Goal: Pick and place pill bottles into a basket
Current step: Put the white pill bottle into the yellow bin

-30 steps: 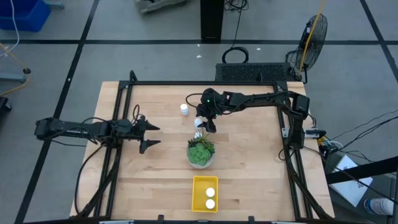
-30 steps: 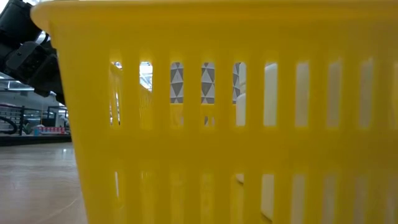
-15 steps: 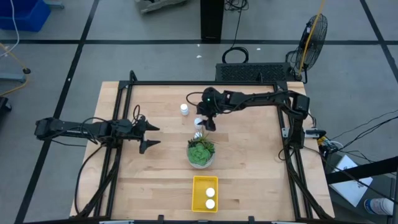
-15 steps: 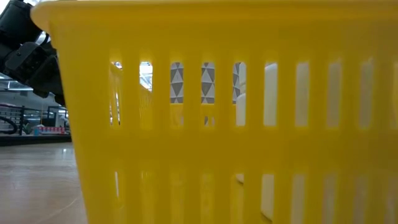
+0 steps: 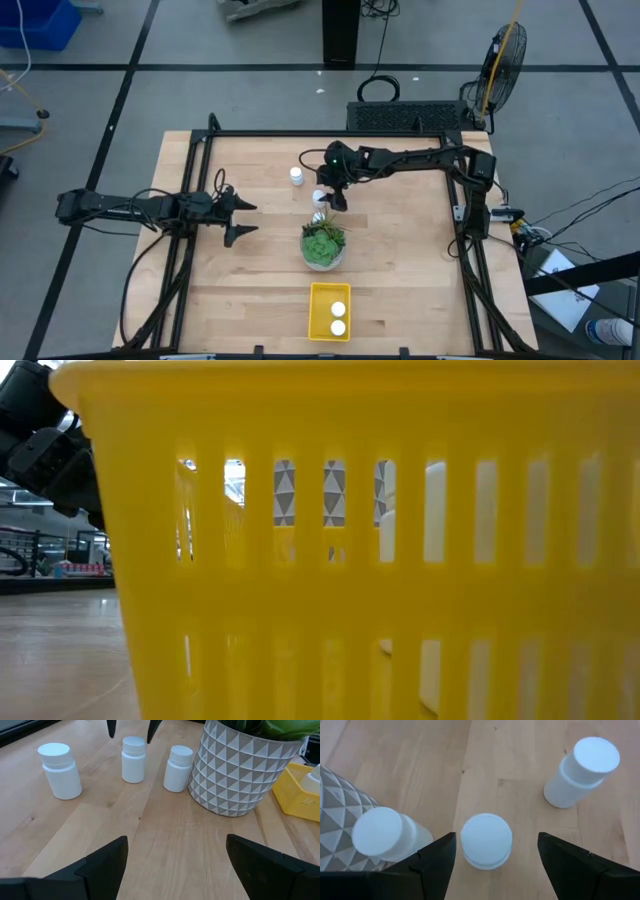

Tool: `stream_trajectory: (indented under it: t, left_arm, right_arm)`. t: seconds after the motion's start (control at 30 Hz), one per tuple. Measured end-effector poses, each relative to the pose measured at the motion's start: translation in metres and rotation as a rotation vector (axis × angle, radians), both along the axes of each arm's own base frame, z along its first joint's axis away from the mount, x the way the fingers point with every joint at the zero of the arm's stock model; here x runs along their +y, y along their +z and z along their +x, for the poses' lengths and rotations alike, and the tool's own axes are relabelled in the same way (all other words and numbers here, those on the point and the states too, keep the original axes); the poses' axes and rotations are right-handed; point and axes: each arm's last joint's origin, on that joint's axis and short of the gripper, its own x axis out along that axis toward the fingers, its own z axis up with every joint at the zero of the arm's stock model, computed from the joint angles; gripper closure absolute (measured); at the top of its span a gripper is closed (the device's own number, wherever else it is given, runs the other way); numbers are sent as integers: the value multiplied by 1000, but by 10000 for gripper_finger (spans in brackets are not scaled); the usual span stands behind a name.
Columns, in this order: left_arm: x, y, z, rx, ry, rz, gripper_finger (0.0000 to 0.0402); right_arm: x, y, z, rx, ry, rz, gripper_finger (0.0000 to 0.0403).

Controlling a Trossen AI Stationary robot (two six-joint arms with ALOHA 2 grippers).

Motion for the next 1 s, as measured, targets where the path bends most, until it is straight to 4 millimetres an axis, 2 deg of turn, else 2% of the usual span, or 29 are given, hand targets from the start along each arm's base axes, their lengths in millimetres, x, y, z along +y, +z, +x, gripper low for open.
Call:
stream_trajectory:
  t: [0.5,0.83,1.0]
  left_arm:
    - [0,0,0,0,0,1,62]
    - [0,0,0,-1,-1,1,62]
    - [0,0,0,0,-2,5,62]
  right_arm:
    - [2,-2,4,-20,8,-5,133]
    - [3,-17,8,7,17,29,133]
    - [3,-12,9,-22,19,21,134]
